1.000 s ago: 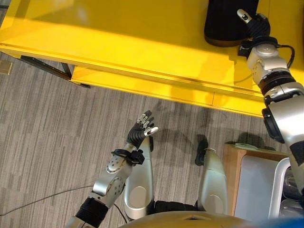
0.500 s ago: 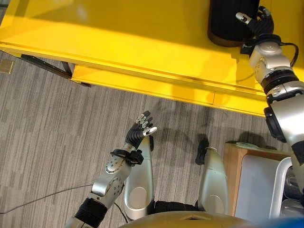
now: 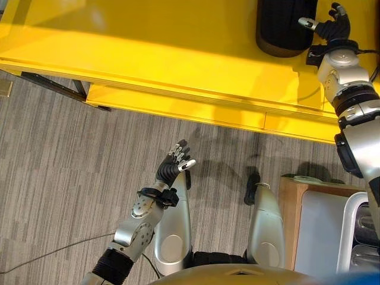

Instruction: Move parts from the plastic box to the shelf.

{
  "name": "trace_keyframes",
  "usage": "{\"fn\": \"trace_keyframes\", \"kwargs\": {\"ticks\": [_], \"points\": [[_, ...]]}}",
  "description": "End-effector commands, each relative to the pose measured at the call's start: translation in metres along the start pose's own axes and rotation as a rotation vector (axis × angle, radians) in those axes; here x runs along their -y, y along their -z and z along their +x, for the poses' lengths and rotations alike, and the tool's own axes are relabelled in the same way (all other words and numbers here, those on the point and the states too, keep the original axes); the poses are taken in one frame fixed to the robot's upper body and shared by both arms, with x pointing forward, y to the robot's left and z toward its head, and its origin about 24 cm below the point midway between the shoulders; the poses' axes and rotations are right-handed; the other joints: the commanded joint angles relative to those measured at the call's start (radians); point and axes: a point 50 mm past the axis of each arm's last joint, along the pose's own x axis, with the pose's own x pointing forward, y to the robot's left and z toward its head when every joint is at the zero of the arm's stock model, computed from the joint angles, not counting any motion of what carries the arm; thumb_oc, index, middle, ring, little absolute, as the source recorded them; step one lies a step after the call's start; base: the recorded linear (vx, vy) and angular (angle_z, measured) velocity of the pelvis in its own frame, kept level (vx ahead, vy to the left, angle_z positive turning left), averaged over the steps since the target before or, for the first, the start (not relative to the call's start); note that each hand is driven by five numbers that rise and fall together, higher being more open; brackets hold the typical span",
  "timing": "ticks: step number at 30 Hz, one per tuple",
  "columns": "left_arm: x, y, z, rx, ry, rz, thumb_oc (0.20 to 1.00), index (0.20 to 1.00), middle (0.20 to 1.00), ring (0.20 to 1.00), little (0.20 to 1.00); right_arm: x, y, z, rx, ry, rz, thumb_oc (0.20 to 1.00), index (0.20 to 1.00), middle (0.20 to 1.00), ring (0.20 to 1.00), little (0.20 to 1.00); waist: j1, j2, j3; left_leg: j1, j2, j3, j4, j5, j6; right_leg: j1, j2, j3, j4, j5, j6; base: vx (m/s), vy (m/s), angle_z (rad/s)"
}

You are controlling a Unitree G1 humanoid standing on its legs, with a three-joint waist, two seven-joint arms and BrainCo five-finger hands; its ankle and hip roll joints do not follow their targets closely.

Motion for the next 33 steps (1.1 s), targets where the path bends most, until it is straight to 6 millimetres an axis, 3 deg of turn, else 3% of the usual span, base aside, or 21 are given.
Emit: {"fn": "trace_keyframes", "kwargs": {"ticks": [1,9,13,17,21,23,26,28,33], "points": [[-0.001,-0.009,-0.008,0.062,0.002,-0.015,1.000,1.000,1.000,1.000,1.000,0.003,-0.042,0.002,0.144,0.016,0.049,1.000,1.000,1.000,1.000,1.000,0.012,-0.016,-0.021,-0.040,0.098,-0.130,0.052,-0.072,-0.017,0.016,-0.032,-0.029,-0.122,0.212,-0.034,0.00,0.000,0.00],[-0.003,-0.008,-0.007,0.053,-0.002,-0.014,1.000,1.000,1.000,1.000,1.000,-0.002,-0.047,0.001,0.167,-0.005,0.065,1.000,1.000,1.000,1.000,1.000,0.003,-0.022,-0.021,-0.033,0.102,-0.126,0.055,-0.075,-0.020,0.024,-0.032,-0.025,-0.124,0.211,-0.034,0.00,0.000,0.00],[-0.005,-0.012,-0.005,0.067,-0.013,-0.022,1.000,1.000,1.000,1.000,1.000,-0.012,-0.038,-0.007,0.205,-0.085,0.120,1.000,1.000,1.000,1.000,1.000,-0.014,-0.031,-0.021,0.008,0.109,-0.112,0.036,-0.074,-0.023,0.049,-0.032,-0.019,-0.136,0.212,-0.031,0.01,-0.008,-0.02],[-0.014,-0.013,-0.005,0.071,-0.045,-0.039,1.000,1.000,1.000,1.000,1.000,-0.016,-0.019,-0.034,0.287,-0.209,0.195,1.000,1.000,1.000,1.000,1.000,-0.040,-0.045,-0.021,0.066,0.118,-0.095,0.007,-0.072,-0.028,0.088,-0.033,-0.012,-0.154,0.212,-0.026,0.03,-0.031,-0.10],[-0.016,-0.010,-0.005,0.057,-0.050,-0.049,1.000,1.000,1.000,1.000,1.000,0.011,0.024,-0.061,0.272,-0.210,0.244,1.000,1.000,1.000,1.000,1.000,-0.060,-0.052,-0.035,0.144,0.127,-0.079,-0.061,-0.056,-0.034,0.153,-0.039,-0.019,-0.204,0.219,-0.015,0.08,-0.053,-0.08],[-0.015,-0.010,-0.005,0.063,-0.050,-0.057,1.000,1.000,1.000,1.000,1.000,0.023,0.048,-0.087,0.269,-0.251,0.244,1.000,1.000,1.000,1.000,1.000,-0.065,-0.052,-0.065,0.204,0.132,-0.064,-0.153,-0.021,-0.042,0.213,-0.045,-0.038,-0.272,0.232,-0.007,0.13,-0.080,-0.01],[-0.013,-0.009,-0.008,0.063,-0.041,-0.073,1.000,1.000,1.000,1.000,1.000,0.023,0.066,-0.122,0.259,-0.324,0.291,1.000,1.000,1.000,1.000,1.000,-0.071,-0.052,-0.091,0.270,0.134,-0.049,-0.247,0.021,-0.048,0.266,-0.043,-0.050,-0.336,0.249,0.000,0.12,-0.057,0.06],[-0.013,-0.007,-0.009,0.067,-0.049,-0.083,1.000,1.000,1.000,1.000,1.000,0.018,0.073,-0.151,0.263,-0.393,0.335,1.000,1.000,1.000,1.000,1.000,-0.073,-0.050,-0.123,0.321,0.133,-0.039,-0.319,0.051,-0.049,0.313,-0.044,-0.067,-0.389,0.262,0.002,0.14,-0.050,0.12],[-0.009,0.000,-0.012,0.065,-0.055,-0.121,1.000,1.000,1.000,1.000,1.000,0.017,0.078,-0.186,0.263,-0.458,0.394,1.000,1.000,1.000,1.000,1.000,-0.077,-0.047,-0.189,0.425,0.134,-0.016,-0.468,0.106,-0.051,0.389,-0.041,-0.091,-0.473,0.290,0.012,0.13,-0.022,0.08]]}}
